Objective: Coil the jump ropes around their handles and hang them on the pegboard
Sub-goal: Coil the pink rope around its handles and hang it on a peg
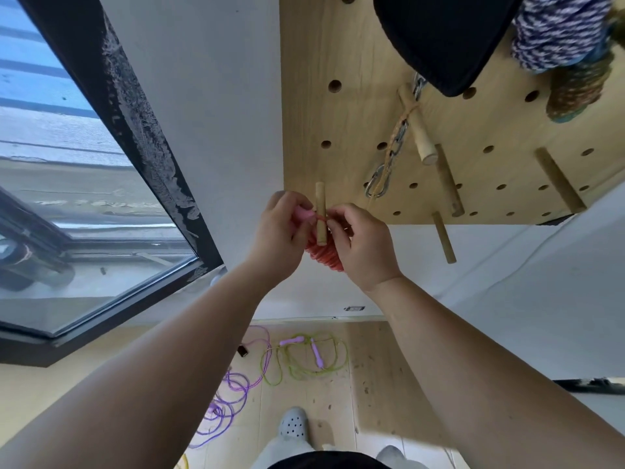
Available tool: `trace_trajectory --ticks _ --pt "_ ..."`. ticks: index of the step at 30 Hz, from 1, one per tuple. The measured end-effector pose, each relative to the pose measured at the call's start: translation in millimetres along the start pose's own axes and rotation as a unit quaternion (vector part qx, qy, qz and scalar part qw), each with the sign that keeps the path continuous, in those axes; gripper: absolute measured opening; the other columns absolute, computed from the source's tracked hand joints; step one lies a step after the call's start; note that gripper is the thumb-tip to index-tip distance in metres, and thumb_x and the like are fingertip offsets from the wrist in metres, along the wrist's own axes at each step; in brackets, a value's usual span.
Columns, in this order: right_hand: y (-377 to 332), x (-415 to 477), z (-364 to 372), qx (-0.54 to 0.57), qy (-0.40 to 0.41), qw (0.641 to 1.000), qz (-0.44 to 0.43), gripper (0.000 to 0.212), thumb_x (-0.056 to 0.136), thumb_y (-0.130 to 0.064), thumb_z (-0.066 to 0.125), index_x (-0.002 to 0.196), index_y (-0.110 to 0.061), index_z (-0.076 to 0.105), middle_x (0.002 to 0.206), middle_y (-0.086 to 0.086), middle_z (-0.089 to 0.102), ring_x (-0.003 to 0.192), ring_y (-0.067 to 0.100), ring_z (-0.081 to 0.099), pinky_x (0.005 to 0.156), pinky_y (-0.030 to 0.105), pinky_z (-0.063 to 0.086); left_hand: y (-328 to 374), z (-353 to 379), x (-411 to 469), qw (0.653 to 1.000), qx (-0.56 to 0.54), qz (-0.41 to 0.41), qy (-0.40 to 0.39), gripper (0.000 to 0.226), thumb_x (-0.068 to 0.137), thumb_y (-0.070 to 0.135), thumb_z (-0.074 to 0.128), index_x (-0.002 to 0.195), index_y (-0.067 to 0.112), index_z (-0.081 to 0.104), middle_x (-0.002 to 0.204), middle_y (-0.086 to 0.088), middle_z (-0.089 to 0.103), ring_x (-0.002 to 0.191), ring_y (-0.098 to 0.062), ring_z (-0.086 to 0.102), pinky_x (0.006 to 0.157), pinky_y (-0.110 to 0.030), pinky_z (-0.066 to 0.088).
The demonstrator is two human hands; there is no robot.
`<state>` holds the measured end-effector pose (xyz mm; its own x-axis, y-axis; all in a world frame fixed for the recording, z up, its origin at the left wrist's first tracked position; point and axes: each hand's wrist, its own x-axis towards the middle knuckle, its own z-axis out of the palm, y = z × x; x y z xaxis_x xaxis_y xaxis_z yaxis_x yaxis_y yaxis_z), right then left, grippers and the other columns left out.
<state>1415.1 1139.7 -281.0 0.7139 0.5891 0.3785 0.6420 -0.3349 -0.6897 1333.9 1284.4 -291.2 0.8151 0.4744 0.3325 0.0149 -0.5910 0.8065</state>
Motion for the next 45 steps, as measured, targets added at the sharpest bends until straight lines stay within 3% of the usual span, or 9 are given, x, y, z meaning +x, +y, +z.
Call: trace_trajectory --ticks 4,12,20,23,28,32,37,41,45 --pt "1.4 5.3 1.5 -0.035 -0.007 0.999 0.016 0.017 0.098 -0.017 0.059 0.106 -0.014 0.074 0.097 0.001 0.073 0.084 0.017 0.065 0.072 0.031 0.054 -1.4 1.9 7.2 0.999 0.029 0.030 0.022 0.011 0.091 0.007 0.066 0.099 0.011 0.061 0.109 0.004 0.053 0.096 -0.024 0.056 0.078 -0.029 0.048" --pt "-12.9 39.4 7.3 -0.096 0.021 0.989 0.108 0.022 0.099 -0.030 0.055 0.088 -0.019 0.071 0.076 -0.004 0.069 0.069 0.018 0.064 0.062 0.040 0.055 12.7 1.6 27.3 0.990 0.099 -0.024 0.101 0.013 0.083 0.022 0.073 0.083 0.013 0.065 0.096 0.001 0.064 0.102 -0.028 0.051 0.074 -0.034 0.046" --pt "-28.4 1.2 -28.0 0.024 0.132 0.982 0.136 0.009 0.097 -0.028 0.064 0.095 -0.022 0.070 0.083 -0.012 0.068 0.073 0.001 0.061 0.064 0.015 0.047 18.6 -7.7 23.8 0.985 0.127 -0.070 0.094 0.024 0.081 0.043 0.080 0.081 0.020 0.070 0.117 -0.003 0.055 0.107 -0.026 0.050 0.088 -0.040 0.047" --pt "-29.9 9.9 -53.8 0.100 0.184 0.962 0.176 0.014 0.098 -0.031 0.062 0.109 -0.022 0.065 0.099 -0.012 0.066 0.075 0.007 0.065 0.068 0.024 0.053 33.1 -12.1 22.3 0.985 0.134 -0.046 0.096 0.018 0.084 0.037 0.072 0.090 0.020 0.070 0.113 -0.004 0.058 0.105 -0.032 0.052 0.089 -0.046 0.047" --pt "-42.5 38.8 -81.2 0.130 0.069 0.963 0.226 0.018 0.095 -0.035 0.068 0.098 -0.039 0.050 0.105 -0.012 0.064 0.084 0.018 0.072 0.075 0.043 0.062 80.8 -10.6 27.4 0.996 0.064 0.006 0.064 0.016 0.086 0.020 0.071 0.101 0.016 0.067 0.107 0.001 0.060 0.100 -0.023 0.055 0.086 -0.035 0.047" --pt "-41.1 49.2 -79.1 0.068 0.055 0.966 0.244 0.041 0.087 -0.044 0.074 0.115 -0.019 0.056 0.103 -0.006 0.065 0.087 0.013 0.066 0.073 0.033 0.055 95.8 -1.2 -10.4 0.996 -0.014 0.040 0.080 0.006 0.086 0.017 0.065 0.086 0.017 0.059 0.081 0.005 0.060 0.073 -0.016 0.057 0.065 -0.030 0.046" --pt "-37.6 48.1 -76.0 0.041 0.065 0.973 0.218 0.025 0.093 -0.042 0.069 0.094 -0.024 0.051 0.088 -0.010 0.060 0.079 0.006 0.058 0.066 0.020 0.046 60.7 33.5 -81.9 0.985 0.014 -0.125 -0.118 0.021 0.090 0.033 0.067 0.074 0.020 0.061 0.064 0.008 0.058 0.062 -0.010 0.056 0.060 -0.031 0.049" --pt "-32.5 45.3 -73.7 0.064 0.075 0.975 0.197 0.020 0.097 -0.036 0.064 0.083 -0.027 0.053 0.079 -0.003 0.064 0.077 0.022 0.066 0.073 0.043 0.056 16.3 63.6 -73.1 0.924 0.087 -0.301 -0.221 0.050 0.085 0.043 0.074 0.124 0.015 0.058 0.103 0.004 0.065 0.095 -0.017 0.063 0.075 -0.029 0.049" --pt "-29.2 38.5 -74.5 0.061 0.088 0.981 0.162 0.018 0.098 -0.029 0.064 0.082 -0.021 0.061 0.066 -0.008 0.061 0.064 0.016 0.061 0.065 0.035 0.052 -20.4 94.6 -39.0 0.903 0.128 -0.343 -0.225 0.094 0.077 0.051 0.080 0.150 0.012 0.036 0.138 -0.011 0.053 0.121 -0.029 0.056 0.097 -0.040 0.052"
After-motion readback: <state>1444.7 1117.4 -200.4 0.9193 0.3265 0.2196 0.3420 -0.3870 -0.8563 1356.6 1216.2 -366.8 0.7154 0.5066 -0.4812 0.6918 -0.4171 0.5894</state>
